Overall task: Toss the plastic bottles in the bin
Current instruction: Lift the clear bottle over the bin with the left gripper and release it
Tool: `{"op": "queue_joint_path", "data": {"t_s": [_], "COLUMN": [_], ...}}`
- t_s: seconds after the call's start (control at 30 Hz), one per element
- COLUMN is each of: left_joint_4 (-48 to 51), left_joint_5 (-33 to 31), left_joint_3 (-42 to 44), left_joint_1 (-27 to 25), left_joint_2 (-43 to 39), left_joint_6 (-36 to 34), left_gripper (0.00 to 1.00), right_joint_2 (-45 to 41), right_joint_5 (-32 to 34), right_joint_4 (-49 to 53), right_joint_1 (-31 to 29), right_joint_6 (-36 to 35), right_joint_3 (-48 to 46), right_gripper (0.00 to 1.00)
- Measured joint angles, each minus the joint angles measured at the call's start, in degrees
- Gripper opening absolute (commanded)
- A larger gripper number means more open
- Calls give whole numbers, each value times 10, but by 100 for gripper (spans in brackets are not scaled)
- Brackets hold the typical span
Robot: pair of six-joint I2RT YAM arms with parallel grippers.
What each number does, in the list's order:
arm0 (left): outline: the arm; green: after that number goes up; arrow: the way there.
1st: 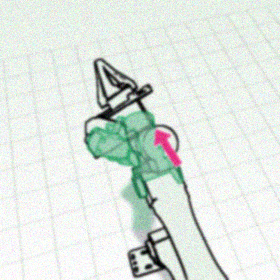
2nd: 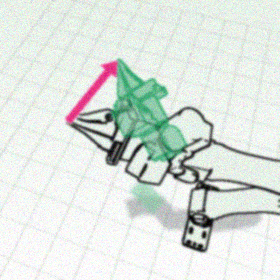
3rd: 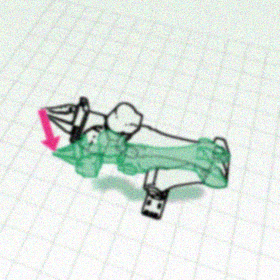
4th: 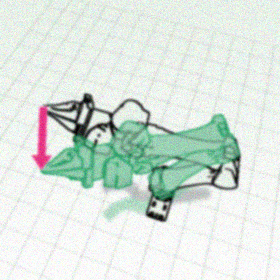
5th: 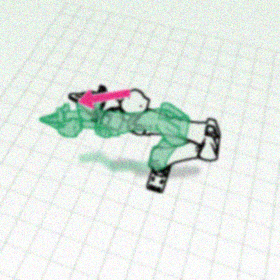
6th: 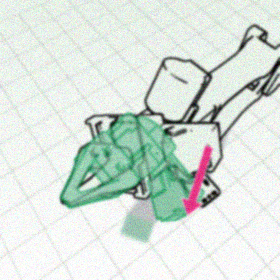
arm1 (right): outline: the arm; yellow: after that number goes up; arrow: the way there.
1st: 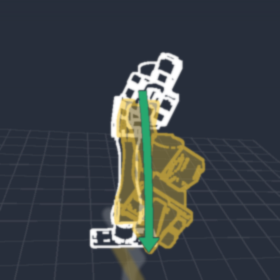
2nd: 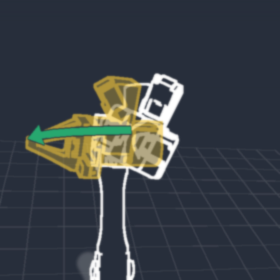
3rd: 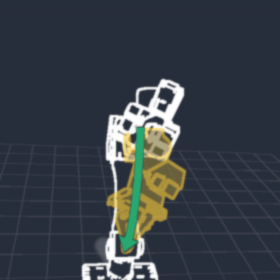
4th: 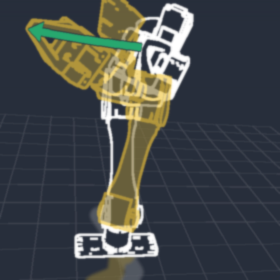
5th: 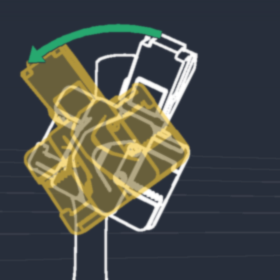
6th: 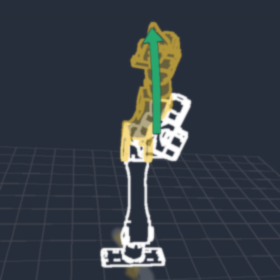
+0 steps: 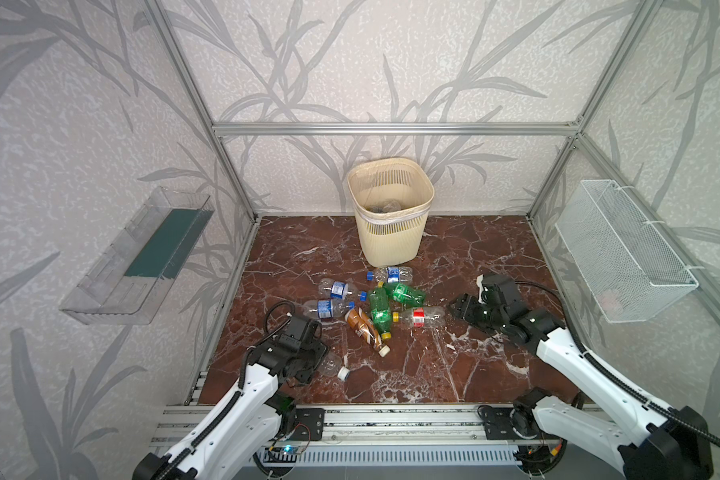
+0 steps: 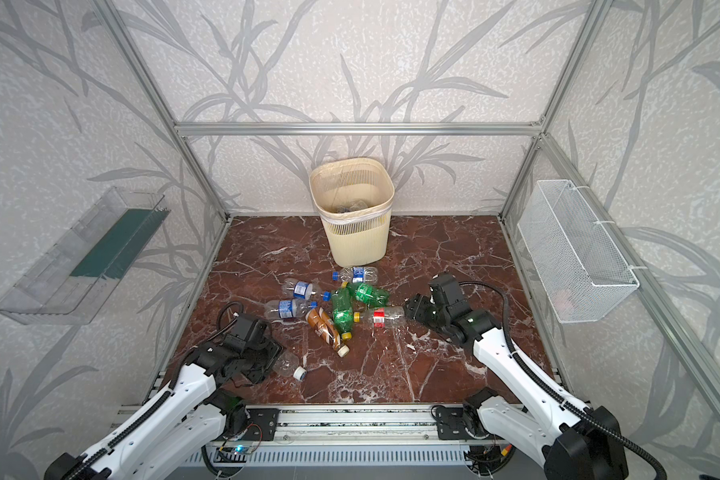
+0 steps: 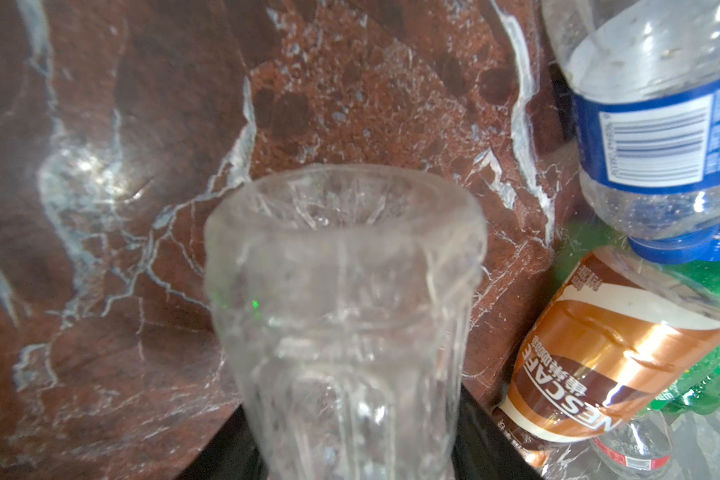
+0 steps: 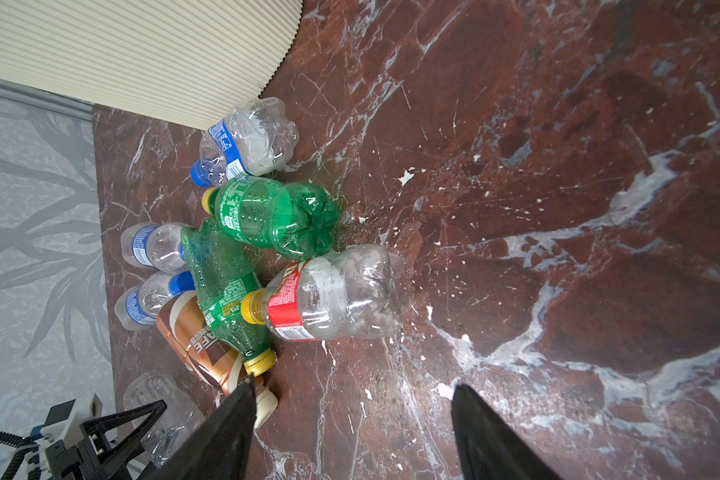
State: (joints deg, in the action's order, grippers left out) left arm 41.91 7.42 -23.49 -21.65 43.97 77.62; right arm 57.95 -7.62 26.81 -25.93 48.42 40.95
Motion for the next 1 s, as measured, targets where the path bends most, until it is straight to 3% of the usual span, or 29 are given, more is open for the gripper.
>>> {"op": "queue_joint_path", "data": {"t_s": [0.4, 0.7, 0.77, 0.87, 0.93, 1.0], "left_joint_4": [3, 0, -5, -12, -29, -42], "left_joint_5": [7, 0, 3, 14, 32, 46], "left_joint_3": [-10, -135, -200, -384, -577, -782], "left_joint_1": [0, 2, 7, 13, 19, 24], "left_joint_2": [-1, 6, 39, 147, 269, 404], "left_joint_6": [-48, -103, -122, -160, -184, -205], "left_gripper": [61, 62, 62, 62, 64, 76], "right_joint_2": [0, 0, 0, 0, 0, 0], "right_joint_5": [0, 1, 1, 1, 1, 0], "right_joint_4": [0, 0, 0, 3, 10, 23], "right_joint_1": [0, 0, 0, 0, 3, 7], "right_joint_6": [0, 0, -1, -2, -3, -3], "right_joint_3": [-2, -2, -2, -1, 7, 23], "right_gripper": [74, 74, 74, 74, 74, 74]}}
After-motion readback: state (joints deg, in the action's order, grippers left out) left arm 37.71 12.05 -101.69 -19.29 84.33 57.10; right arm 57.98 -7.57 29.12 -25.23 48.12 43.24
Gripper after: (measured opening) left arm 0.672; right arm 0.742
